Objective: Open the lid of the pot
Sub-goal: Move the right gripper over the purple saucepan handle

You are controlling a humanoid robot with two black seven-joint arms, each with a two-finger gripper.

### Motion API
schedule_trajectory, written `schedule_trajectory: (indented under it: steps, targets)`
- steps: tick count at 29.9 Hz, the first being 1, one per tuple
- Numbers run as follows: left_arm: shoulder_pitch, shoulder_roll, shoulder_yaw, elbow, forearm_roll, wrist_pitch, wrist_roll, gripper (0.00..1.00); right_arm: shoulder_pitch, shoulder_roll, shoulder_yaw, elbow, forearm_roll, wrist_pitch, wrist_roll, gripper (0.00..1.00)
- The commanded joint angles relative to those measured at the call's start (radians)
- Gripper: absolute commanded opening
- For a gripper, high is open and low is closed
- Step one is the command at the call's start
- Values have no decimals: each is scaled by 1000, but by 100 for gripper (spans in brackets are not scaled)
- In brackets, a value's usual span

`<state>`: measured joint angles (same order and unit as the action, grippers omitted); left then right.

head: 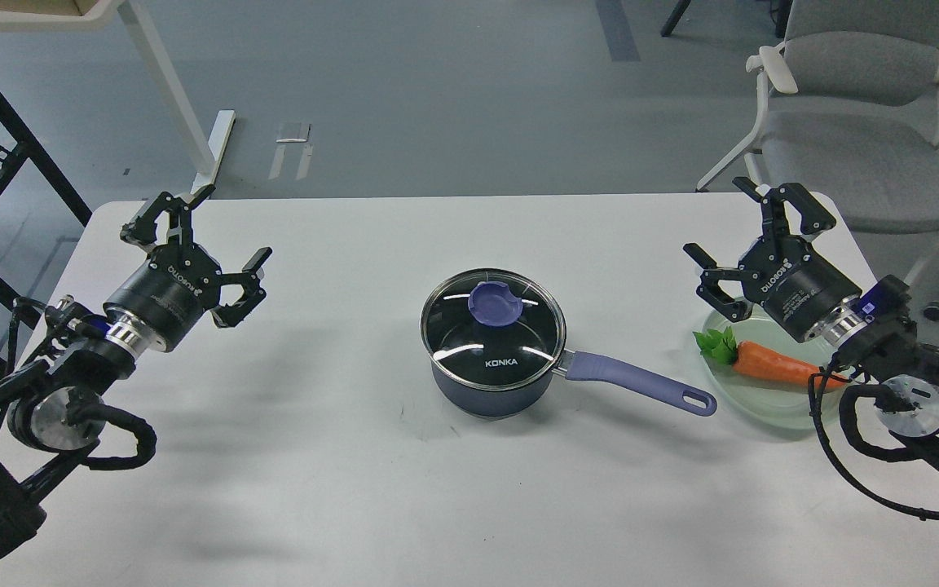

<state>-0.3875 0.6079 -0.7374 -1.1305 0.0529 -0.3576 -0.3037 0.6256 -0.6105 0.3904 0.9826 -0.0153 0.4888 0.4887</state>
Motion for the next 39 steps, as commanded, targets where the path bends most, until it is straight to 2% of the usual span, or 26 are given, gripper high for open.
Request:
schedule_trajectory:
  steps: [1, 7, 11, 17, 22, 28, 34, 39]
  targets:
    - [-2, 1, 0, 0, -1, 0, -2, 99, -1, 12, 4, -1, 0, 0, 0, 100]
    - [-5, 7, 3, 3, -1, -3, 2, 99, -4, -11, 2, 24, -2, -4, 0, 100]
    - [-10, 10, 7, 12, -1, -6, 0, 99, -1, -64, -1, 100, -5, -18, 0, 100]
    - [-30, 10, 4, 18, -1, -15, -2, 99, 12, -260, 10, 342, -126, -70, 0, 100]
    - [-47, 10, 6, 17, 1, -8, -2, 99, 132, -383, 8, 464, -305, -156, 0, 100]
    - [-74, 13, 6, 15, 13, -3, -2, 99, 324, -402, -62, 467, -602, -210, 0, 100]
    - [-106, 36, 16, 14, 27, -1, -40, 99, 603, -364, -364, 467, -921, -211, 0, 100]
    - [-106, 39, 21, 8, 41, 0, -43, 99, 762, -298, -534, 465, -1230, -210, 0, 100]
